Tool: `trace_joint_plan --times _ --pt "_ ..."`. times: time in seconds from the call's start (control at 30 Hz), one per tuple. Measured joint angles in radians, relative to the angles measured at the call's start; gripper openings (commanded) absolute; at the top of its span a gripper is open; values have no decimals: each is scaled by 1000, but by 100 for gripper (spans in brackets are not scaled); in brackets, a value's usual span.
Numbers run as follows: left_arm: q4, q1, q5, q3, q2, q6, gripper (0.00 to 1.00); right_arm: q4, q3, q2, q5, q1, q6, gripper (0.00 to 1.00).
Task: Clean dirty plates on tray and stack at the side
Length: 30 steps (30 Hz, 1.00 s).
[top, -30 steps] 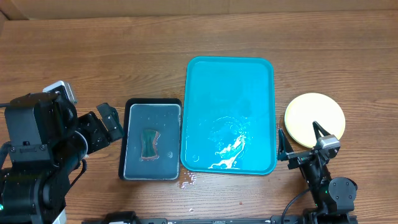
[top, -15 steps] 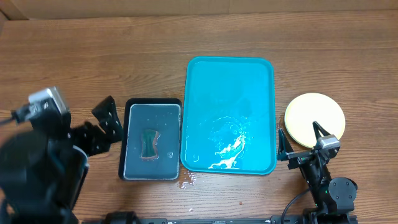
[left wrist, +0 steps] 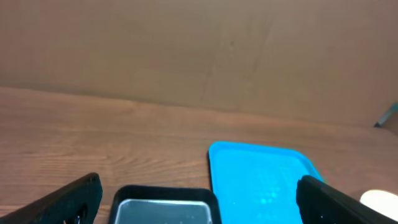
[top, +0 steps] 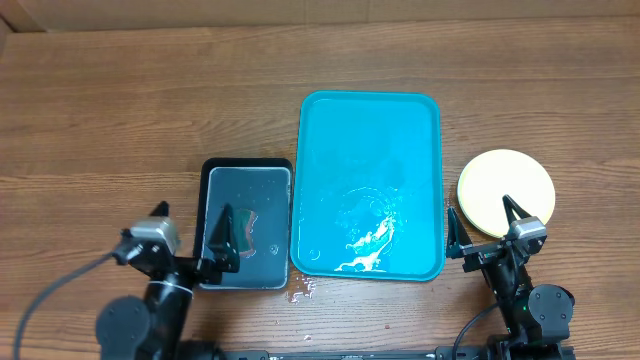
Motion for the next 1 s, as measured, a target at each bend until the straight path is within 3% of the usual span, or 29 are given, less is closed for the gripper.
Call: trace_joint_plan --times 0.3,0.63,1.0 --pt "235 -2 0 -280 -182 25 100 0 0 0 0 0 0 100" --pt "441 -2 0 -493 -193 32 100 0 0 0 0 0 0 100" --pt "380 -2 0 -533 -194 32 100 1 0 0 0 0 0 100"
